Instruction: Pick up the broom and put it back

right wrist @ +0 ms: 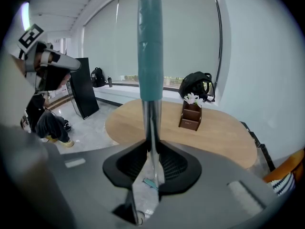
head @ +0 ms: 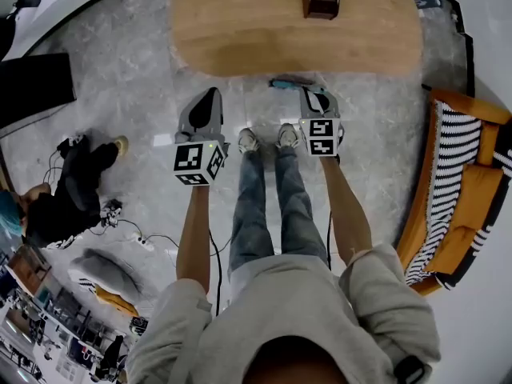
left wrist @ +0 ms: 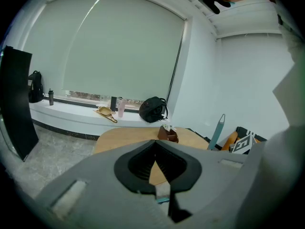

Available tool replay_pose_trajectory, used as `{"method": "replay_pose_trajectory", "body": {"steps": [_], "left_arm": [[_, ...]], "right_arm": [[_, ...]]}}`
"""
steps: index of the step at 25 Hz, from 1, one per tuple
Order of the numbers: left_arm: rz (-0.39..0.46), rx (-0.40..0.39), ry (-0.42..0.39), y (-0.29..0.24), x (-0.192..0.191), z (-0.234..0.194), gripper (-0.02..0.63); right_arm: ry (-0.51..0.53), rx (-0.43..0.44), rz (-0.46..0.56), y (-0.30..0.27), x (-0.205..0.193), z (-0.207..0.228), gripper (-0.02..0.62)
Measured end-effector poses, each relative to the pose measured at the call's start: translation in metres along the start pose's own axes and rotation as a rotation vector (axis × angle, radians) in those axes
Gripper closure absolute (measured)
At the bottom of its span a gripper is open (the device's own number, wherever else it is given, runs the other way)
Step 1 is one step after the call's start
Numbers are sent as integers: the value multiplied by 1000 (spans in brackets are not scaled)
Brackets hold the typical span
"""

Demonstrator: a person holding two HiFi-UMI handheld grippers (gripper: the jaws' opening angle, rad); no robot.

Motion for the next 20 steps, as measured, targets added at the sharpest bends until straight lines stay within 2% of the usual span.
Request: {"method": "replay_pose_trajectory", "body": {"steps": [9,16,20], "left_arm": [[16,-12,-40,17,25,26,603],[53,-15,-71,43,60,44,603],[81,-19,-89,51,83,51,603]], "right_arm": [[-16,5,81,61,33,8,515],[-38,18,211,132,94,19,515],[-5,42,279,162,131,23,515]]}}
Point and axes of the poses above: the fingertips, and each gripper's own axes: y backward along the fingers, z to its right, x out of its top, the point moved 7 cm from there along y, backward along the fingers, and after that the axes turned 9 degrees about -x, right-handed, at the moved point
